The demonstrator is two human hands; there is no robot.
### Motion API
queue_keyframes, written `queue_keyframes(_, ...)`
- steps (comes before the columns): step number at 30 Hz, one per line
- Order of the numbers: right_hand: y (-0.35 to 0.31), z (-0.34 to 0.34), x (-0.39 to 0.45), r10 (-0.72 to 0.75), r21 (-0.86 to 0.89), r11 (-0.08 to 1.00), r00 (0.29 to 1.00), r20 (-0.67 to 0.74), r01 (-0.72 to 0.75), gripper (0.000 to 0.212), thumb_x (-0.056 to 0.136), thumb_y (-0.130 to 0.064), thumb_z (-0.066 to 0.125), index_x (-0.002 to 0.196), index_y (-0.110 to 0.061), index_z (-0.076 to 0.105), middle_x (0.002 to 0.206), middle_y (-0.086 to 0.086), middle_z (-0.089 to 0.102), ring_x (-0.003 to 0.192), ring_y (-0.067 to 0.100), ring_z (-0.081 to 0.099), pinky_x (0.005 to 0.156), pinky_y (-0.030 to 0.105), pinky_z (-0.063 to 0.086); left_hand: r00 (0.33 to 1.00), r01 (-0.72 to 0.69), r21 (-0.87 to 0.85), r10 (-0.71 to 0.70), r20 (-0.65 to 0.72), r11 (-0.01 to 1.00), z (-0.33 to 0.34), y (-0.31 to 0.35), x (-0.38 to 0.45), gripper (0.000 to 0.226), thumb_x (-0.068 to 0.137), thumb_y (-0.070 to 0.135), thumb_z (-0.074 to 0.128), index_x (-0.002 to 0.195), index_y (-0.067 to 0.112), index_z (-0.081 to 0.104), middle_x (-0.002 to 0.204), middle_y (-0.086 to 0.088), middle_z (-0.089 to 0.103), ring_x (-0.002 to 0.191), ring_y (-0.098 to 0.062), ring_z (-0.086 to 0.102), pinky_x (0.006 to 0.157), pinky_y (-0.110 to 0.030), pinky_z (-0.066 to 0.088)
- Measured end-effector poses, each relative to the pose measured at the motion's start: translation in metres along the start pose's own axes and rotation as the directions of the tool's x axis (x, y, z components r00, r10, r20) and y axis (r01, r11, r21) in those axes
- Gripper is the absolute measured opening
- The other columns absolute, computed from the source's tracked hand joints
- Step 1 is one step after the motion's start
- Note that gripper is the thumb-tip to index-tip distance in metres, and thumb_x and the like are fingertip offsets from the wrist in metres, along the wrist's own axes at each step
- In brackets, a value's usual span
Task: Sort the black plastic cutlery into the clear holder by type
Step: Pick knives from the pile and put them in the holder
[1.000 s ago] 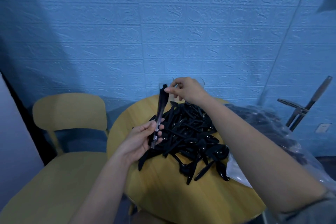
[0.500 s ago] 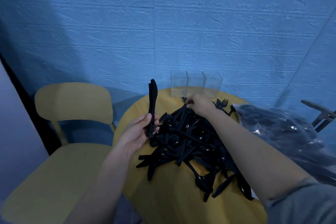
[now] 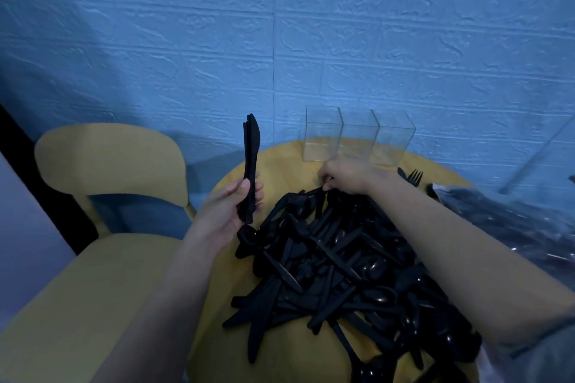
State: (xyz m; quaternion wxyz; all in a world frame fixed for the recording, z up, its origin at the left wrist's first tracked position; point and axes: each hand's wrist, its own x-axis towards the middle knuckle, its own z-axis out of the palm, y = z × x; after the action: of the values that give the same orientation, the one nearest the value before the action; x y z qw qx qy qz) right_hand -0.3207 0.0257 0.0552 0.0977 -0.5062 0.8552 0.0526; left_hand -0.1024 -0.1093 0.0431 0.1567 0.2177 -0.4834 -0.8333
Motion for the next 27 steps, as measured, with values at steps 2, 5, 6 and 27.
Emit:
queue_keyframes(2,0.007,0.000,0.007,0.005,-0.032,0.999,0.999,-0.034,-0.006,0.014,0.091,-0.022,0.060,0.102,-0.017,0.067,0.108,0.005,0.062,0.106,0.024,0.055,0.083,0.034,0.047,1.000,0.016,-0.017,-0.016,-0.016,1.000,0.006,0.004,0.013,0.021,0.099,0.010,0.044,0.110,0.006,0.061,0.076,0.002,0.066,0.067,-0.008,0.061,0.066,-0.022,0.056)
queue_keyframes(5,0.015,-0.004,0.010,-0.019,-0.033,0.999,0.997,-0.079,0.017,0.018,0.093,-0.023,0.057,0.107,-0.016,0.066,0.114,0.005,0.060,0.111,0.024,0.052,0.086,0.032,0.043,0.999,0.026,-0.026,-0.027,-0.040,0.999,0.015,0.010,0.029,0.020,0.099,0.011,0.043,0.107,0.008,0.062,0.076,0.003,0.067,0.066,-0.007,0.062,0.067,-0.021,0.056)
queue_keyframes(6,0.017,-0.007,0.008,-0.039,0.014,0.999,0.996,-0.083,0.040,0.019,0.093,-0.025,0.057,0.108,-0.016,0.066,0.113,0.005,0.060,0.111,0.023,0.052,0.088,0.033,0.043,0.999,0.027,-0.032,-0.029,-0.046,0.999,0.019,0.013,0.033,0.020,0.100,0.010,0.042,0.107,0.008,0.061,0.075,0.003,0.066,0.066,-0.006,0.061,0.067,-0.020,0.056)
queue_keyframes(27,-0.012,-0.060,-0.065,0.317,0.724,0.661,0.801,-0.508,0.197,0.012,0.086,-0.019,0.069,0.096,-0.012,0.071,0.079,-0.007,0.063,0.067,-0.006,0.053,0.065,0.005,0.037,0.994,-0.109,0.019,0.109,0.019,0.994,0.042,0.013,-0.008,0.026,0.100,0.008,0.042,0.120,0.001,0.056,0.085,-0.002,0.065,0.072,-0.009,0.065,0.066,-0.020,0.054)
